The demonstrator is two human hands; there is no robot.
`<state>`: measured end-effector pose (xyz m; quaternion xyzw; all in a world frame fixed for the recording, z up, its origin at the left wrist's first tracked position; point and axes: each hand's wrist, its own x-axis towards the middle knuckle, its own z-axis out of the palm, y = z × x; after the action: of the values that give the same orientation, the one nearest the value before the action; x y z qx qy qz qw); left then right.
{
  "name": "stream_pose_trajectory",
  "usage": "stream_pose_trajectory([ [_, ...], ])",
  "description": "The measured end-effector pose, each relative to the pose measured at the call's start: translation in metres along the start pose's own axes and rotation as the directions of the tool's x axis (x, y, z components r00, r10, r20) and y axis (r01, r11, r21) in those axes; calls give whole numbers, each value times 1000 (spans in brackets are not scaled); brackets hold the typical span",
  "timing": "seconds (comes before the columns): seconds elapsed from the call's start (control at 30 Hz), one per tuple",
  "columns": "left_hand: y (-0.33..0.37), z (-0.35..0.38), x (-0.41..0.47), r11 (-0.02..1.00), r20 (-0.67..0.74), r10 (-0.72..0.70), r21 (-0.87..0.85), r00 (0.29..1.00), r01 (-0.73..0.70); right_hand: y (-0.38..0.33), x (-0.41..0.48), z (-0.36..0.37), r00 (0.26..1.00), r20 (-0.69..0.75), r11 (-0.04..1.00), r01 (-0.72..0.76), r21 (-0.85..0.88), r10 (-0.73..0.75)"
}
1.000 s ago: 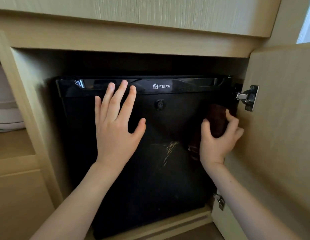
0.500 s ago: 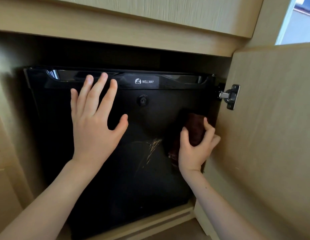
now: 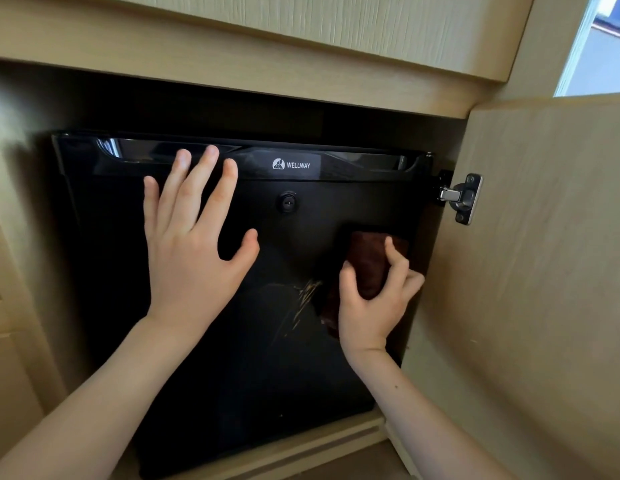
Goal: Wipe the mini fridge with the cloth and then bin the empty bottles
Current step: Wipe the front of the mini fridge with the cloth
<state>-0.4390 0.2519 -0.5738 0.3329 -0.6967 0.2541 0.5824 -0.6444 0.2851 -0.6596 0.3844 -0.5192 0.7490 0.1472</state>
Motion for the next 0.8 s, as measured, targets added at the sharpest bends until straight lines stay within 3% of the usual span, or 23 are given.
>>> stream_pose_trajectory([
  [0.1, -1, 0, -1, 1000, 5, 3, 7, 1000, -3, 9, -19, -6, 1000, 29, 1000, 13, -29, -12],
  [0.27, 2, 0, 0, 1000, 2, -13, 10, 1000, 13, 33, -71, -29, 980, 199, 993, 21, -117, 2],
  [0.47, 2, -2, 1, 1000, 8, -4, 18, 1000, 4, -13, -12, 6, 995, 66, 996, 79, -28, -77],
  [0.6, 1, -2, 1, 1000, 13, -1, 16, 1000, 1, -12, -19, 13, 993, 56, 994, 103, -31, -101],
  [0.8, 3, -2, 1, 1000, 5, -10, 18, 1000, 10, 28, -77, -27, 907, 390, 977, 200, -70, -158],
])
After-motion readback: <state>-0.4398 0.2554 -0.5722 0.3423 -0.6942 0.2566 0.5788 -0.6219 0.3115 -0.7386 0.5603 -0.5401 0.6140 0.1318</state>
